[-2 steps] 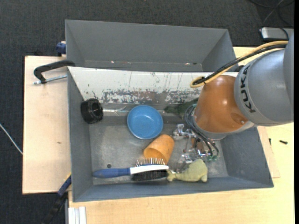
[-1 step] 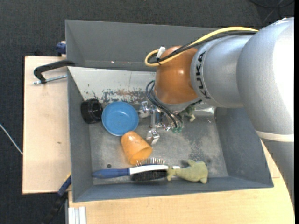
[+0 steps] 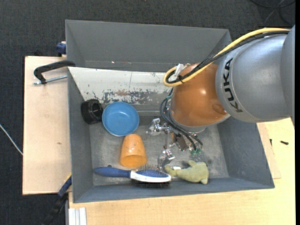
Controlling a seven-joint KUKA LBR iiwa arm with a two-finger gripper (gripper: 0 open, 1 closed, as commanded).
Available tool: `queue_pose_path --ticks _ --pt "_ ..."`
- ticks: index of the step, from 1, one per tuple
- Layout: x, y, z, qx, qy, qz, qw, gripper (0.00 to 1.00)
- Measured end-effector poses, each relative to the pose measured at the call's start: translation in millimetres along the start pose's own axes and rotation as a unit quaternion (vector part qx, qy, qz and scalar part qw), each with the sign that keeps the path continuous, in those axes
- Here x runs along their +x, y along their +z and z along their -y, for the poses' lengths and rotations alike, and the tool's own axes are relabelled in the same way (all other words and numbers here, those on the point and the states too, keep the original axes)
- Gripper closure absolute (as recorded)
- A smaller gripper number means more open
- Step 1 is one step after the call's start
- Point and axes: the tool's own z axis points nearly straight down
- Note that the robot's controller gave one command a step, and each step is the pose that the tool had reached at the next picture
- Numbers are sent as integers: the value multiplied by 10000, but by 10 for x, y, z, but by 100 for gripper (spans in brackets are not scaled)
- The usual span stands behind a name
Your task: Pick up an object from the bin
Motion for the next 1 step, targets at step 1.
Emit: queue_pose_path --ticks 1 --pt "-580 -156 -667 -36 -1838 -57 9829 0"
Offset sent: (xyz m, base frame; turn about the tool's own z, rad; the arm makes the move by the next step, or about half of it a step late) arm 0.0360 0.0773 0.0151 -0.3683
